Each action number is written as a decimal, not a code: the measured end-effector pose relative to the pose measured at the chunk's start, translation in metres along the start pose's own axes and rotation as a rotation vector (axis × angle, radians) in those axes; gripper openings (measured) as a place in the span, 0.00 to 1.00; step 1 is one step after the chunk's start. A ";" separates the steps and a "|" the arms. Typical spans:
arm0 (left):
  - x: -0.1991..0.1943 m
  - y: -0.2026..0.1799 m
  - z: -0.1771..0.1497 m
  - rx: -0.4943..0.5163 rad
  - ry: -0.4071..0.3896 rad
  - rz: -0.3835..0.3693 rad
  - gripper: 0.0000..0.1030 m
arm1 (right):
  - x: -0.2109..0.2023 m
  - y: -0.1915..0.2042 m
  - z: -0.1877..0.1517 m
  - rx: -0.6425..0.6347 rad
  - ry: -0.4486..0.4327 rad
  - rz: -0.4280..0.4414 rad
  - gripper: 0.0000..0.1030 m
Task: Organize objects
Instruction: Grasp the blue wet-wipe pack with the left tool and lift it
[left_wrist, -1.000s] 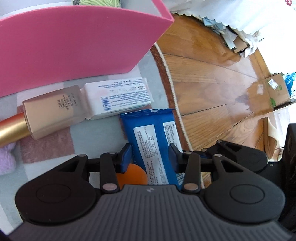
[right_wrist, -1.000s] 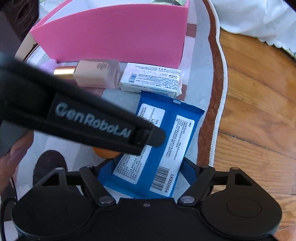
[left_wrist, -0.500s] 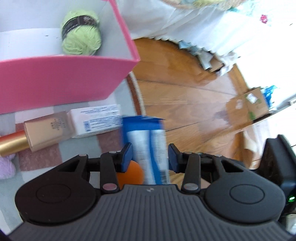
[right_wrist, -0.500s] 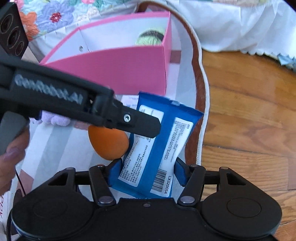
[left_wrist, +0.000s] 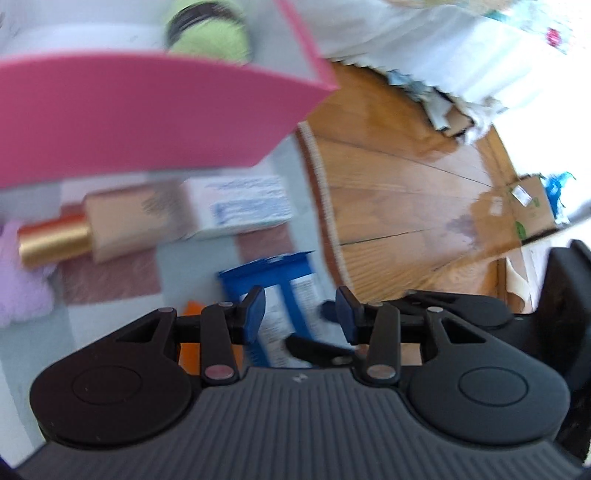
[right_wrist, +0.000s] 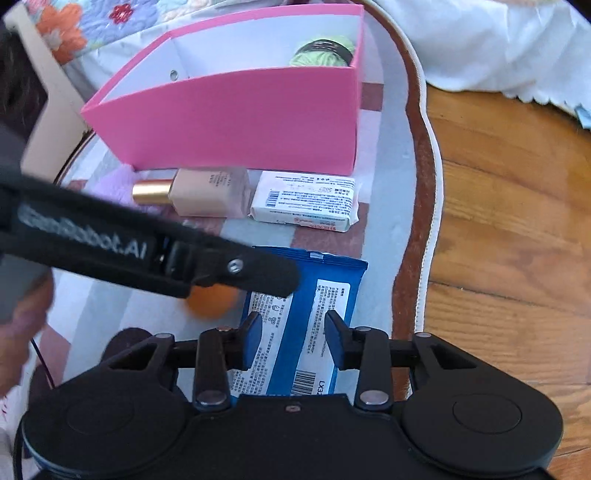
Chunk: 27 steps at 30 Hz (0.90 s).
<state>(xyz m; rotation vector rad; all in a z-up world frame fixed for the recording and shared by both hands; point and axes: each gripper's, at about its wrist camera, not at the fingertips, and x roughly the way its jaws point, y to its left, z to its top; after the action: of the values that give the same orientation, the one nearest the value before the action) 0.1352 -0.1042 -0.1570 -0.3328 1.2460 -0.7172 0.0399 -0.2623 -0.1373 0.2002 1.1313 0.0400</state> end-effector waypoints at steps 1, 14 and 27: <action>0.001 0.004 -0.001 -0.004 0.001 0.020 0.39 | 0.001 -0.002 -0.001 0.007 0.004 0.003 0.53; 0.015 0.017 -0.015 -0.039 0.079 0.044 0.39 | 0.022 0.000 -0.008 0.005 0.171 -0.017 0.81; 0.016 0.007 -0.029 -0.039 0.052 0.007 0.39 | 0.004 -0.005 -0.010 0.018 0.067 0.048 0.52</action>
<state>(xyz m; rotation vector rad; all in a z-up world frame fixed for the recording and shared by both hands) 0.1125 -0.1055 -0.1822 -0.3434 1.3113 -0.7003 0.0320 -0.2656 -0.1454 0.2437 1.1938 0.0791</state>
